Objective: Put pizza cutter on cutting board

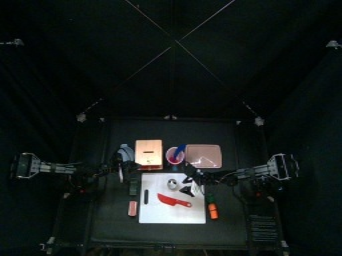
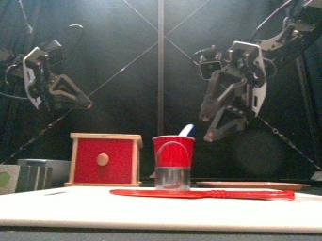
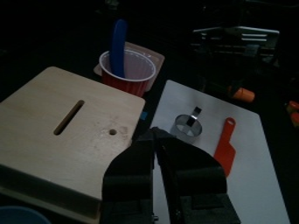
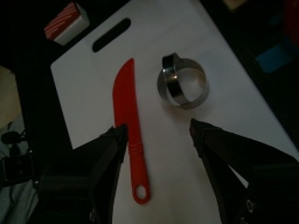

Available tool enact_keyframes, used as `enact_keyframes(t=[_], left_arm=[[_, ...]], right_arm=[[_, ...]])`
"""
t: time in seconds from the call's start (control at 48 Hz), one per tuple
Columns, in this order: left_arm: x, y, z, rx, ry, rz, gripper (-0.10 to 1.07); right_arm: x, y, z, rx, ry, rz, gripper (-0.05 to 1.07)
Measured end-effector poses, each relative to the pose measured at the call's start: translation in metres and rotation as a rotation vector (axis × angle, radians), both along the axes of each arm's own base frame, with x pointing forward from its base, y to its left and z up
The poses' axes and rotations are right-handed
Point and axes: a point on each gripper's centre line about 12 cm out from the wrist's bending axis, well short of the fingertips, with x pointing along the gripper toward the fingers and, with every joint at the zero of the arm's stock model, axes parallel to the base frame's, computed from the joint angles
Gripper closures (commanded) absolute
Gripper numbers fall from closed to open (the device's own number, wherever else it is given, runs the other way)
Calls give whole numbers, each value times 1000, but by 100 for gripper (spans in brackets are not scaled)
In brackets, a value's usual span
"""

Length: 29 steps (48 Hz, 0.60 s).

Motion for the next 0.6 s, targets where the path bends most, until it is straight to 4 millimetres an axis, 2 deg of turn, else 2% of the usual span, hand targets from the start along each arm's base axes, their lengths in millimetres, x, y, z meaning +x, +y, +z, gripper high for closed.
enact_keyframes(t=[0.062, 0.146, 0.208, 0.333, 0.458, 0.604], left_arm=[[-1, 0, -1, -4, 4, 3, 55], [-1, 0, -1, -5, 2, 4, 55], [-1, 0, -1, -5, 2, 4, 55], [-1, 0, -1, -5, 4, 4, 55], [-1, 0, -1, -5, 4, 2, 55], [-2, 0, -3, -6, 8, 5, 55]], right_arm=[[-1, -11, 14, 1, -28, -28, 12], [2, -33, 53, -7, -80, -60, 12], [3, -58, 79, -59, -40, -62, 12], [-4, -104, 98, -137, 79, -105, 12], [-7, -140, 97, -159, 156, -163, 12], [2, -165, 69, -165, 252, -182, 12]])
